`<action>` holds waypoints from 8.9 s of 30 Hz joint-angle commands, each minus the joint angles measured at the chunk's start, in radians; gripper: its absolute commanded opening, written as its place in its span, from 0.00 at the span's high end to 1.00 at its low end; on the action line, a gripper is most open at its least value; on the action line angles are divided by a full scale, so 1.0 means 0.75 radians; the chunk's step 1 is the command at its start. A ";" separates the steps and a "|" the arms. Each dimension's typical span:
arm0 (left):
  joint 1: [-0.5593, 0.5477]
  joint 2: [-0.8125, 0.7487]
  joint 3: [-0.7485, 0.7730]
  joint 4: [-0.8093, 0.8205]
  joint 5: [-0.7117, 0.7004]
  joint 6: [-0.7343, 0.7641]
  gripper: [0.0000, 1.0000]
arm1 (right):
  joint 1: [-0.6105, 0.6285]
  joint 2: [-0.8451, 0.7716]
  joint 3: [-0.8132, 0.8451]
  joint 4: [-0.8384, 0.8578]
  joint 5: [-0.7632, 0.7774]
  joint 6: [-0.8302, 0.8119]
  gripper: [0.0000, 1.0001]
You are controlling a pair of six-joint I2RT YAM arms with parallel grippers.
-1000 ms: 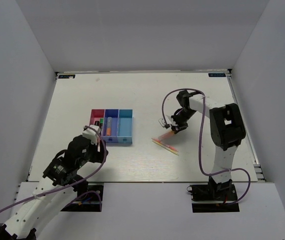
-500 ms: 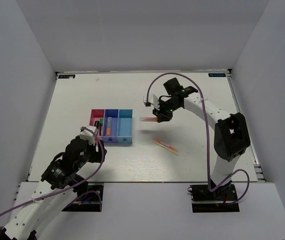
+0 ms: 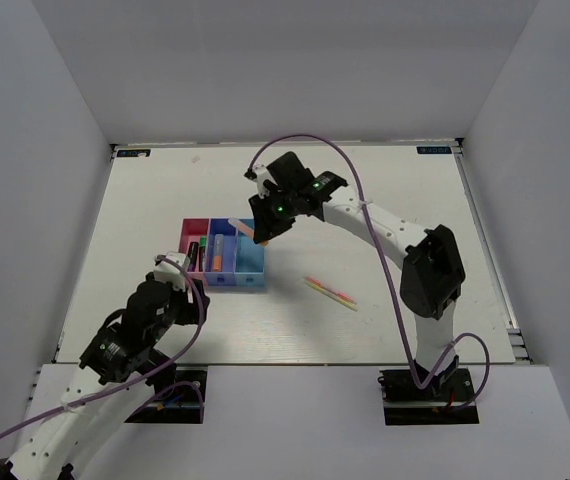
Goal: Sort the stationery into containers
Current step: Place the pen in the storage box, then pick up the pen from the center of the board, then place the pen in the storage box, then pick up the pen from the center of the board, then place the pen in the storage box.
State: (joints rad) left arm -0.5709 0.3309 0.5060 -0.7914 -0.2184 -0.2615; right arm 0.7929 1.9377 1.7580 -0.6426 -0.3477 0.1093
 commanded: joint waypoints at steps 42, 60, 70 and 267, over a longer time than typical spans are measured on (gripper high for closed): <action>0.006 0.037 -0.053 0.176 0.217 0.040 0.82 | 0.213 0.094 0.211 0.098 0.308 0.297 0.91; 0.004 0.097 -0.024 0.161 0.371 0.052 0.40 | -0.032 -0.514 -0.853 0.080 0.365 -0.598 0.89; 0.002 0.046 -0.039 0.151 0.338 0.054 0.38 | -0.030 -0.363 -0.859 0.124 0.431 -0.581 0.78; 0.002 0.027 -0.061 0.168 0.301 0.075 0.20 | -0.186 0.194 -0.364 1.323 -0.434 0.513 0.44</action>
State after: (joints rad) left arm -0.5709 0.3473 0.4648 -0.6724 0.0101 -0.2104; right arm 0.6689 2.1376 1.4414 0.3698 -0.6678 0.5362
